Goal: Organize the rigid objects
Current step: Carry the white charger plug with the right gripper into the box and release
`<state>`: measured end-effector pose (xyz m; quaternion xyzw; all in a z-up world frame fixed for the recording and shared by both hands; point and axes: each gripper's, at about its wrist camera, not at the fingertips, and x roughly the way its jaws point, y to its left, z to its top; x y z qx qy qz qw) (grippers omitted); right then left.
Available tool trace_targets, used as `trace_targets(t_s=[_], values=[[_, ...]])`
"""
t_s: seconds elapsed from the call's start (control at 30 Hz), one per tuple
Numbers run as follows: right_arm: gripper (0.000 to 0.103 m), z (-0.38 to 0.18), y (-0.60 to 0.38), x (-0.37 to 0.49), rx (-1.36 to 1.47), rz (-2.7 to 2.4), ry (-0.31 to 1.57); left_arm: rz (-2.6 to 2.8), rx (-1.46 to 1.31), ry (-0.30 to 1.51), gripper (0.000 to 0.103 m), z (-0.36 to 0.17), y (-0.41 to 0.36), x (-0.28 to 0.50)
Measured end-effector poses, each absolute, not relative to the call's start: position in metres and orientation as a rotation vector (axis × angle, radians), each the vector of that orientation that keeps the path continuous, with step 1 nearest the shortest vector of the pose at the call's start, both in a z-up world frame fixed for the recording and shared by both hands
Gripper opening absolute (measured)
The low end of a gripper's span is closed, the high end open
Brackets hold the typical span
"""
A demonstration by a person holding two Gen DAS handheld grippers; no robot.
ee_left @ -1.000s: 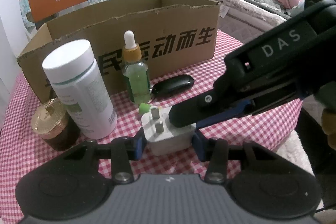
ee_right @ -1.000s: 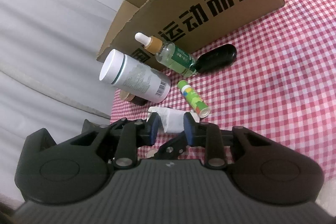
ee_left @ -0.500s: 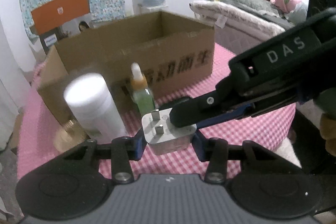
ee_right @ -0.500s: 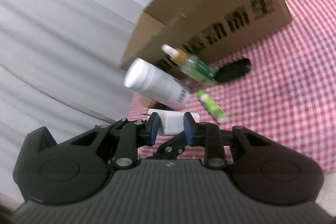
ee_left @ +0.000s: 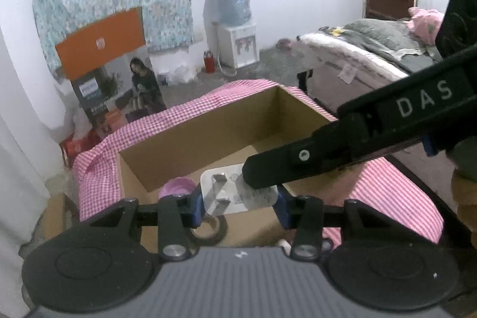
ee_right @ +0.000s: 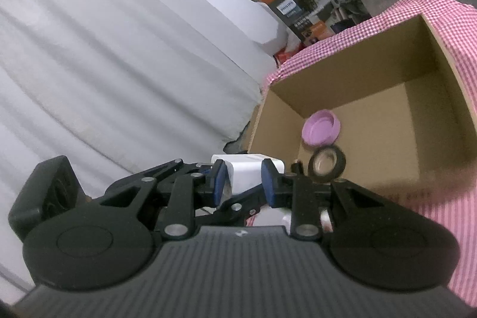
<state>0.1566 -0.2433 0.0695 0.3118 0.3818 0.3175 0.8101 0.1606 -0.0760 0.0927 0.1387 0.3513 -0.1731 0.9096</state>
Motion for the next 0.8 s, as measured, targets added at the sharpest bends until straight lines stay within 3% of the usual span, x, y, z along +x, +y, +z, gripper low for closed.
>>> trace_targets(t_s=[0.4,0.8], values=[[0.026,0.013,-0.242,0.317,0.783,0.604,1.066,-0.326,0.166,1.019,0.046,0.044,-0.064,0.308],[0.027,-0.043,-0.235,0.380,0.761,0.524,1.191,-0.282,0.093,1.180,0.046,-0.006,-0.067,0.368]])
